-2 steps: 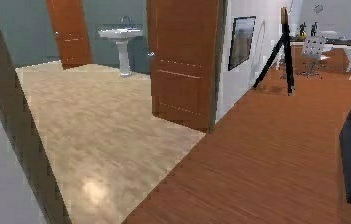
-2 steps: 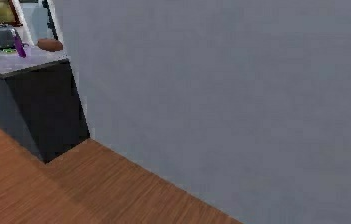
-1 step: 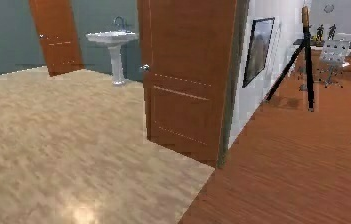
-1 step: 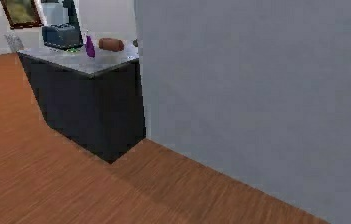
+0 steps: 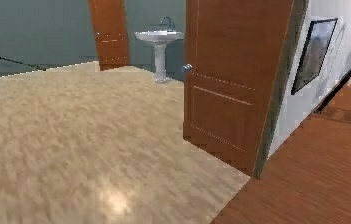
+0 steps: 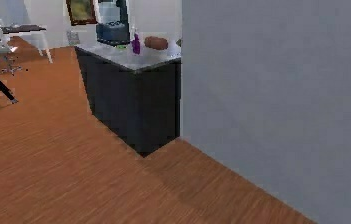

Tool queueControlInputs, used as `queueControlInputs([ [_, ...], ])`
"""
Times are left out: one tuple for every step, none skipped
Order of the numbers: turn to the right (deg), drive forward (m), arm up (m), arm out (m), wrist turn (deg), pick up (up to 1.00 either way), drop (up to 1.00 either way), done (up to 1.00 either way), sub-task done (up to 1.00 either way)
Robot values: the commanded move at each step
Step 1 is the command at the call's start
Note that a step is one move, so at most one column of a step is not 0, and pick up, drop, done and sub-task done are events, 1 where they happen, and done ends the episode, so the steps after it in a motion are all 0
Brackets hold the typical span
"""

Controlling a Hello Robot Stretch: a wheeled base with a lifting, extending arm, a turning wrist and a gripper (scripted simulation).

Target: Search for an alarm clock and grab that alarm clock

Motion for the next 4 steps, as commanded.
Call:
queueControlInputs([
  [0.0,0.40,0.00,0.00,0.0,0.00,0.00,0.00,0.00],
  [-27.0,0.00,0.00,0.00,0.0,0.00,0.00,0.00,0.00],
  [0.0,1.00,0.00,0.00,0.0,0.00,0.00,0.00,0.00],
  [0.0,1.00,0.00,0.00,0.0,0.00,0.00,0.00,0.00],
])
